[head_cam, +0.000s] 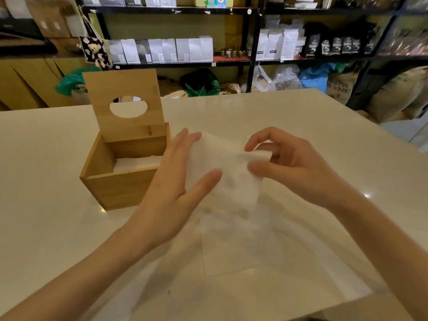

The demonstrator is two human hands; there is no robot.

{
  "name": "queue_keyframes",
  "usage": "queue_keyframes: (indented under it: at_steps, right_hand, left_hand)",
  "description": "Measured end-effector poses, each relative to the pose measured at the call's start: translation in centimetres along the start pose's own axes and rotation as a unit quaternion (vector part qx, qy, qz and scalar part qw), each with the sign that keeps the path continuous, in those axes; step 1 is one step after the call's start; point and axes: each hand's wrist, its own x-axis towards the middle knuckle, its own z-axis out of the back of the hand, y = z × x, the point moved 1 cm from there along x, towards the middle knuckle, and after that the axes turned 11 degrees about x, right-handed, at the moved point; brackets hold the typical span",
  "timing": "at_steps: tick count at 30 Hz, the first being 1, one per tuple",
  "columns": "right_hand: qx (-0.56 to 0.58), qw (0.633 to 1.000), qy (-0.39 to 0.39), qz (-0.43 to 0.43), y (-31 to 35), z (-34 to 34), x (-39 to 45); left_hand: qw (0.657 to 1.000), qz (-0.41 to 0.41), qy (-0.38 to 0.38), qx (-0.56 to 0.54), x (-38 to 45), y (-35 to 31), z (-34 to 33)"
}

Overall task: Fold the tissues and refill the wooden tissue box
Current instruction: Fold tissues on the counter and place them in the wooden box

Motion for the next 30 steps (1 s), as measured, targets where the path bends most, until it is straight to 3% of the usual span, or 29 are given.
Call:
queue_keyframes:
  at_steps: [4, 9, 15, 20, 24, 30]
  right_hand:
    - [0.028, 0.999, 0.02, -0.01, 0.9, 0.8, -1.0]
    - [0.046, 0.998, -0.011, -0.044, -0.1, 0.4, -2.4]
    - [0.033, 0.99, -0.067, -0.124, -1.7, 0.8, -4.5]
    - [0.015, 0.983, -0.035, -0.179, -2.5, 0.8, -5.8]
    - [-0.02, 0.984, -0.039, -0.175, -3.7, 0.4, -5.8]
    - [-0.157, 0.978, -0.02, -0.138, -4.2, 0.2, -5.7]
  left_hand:
    - [0.967, 0.144, 0.039, -0.205, -0.1, -1.3, 0.5]
    - [0.938, 0.154, 0.091, -0.298, -1.1, -1.4, 1.0]
    - [0.946, 0.176, 0.121, -0.243, -2.8, 0.1, 0.2]
    - [0.946, 0.203, 0.173, -0.186, -3.8, 0.6, -0.4]
    - [0.959, 0.196, 0.167, -0.117, -3.8, 1.3, -1.1]
    - [0.986, 0.093, 0.13, 0.041, -3.9, 1.4, -1.6]
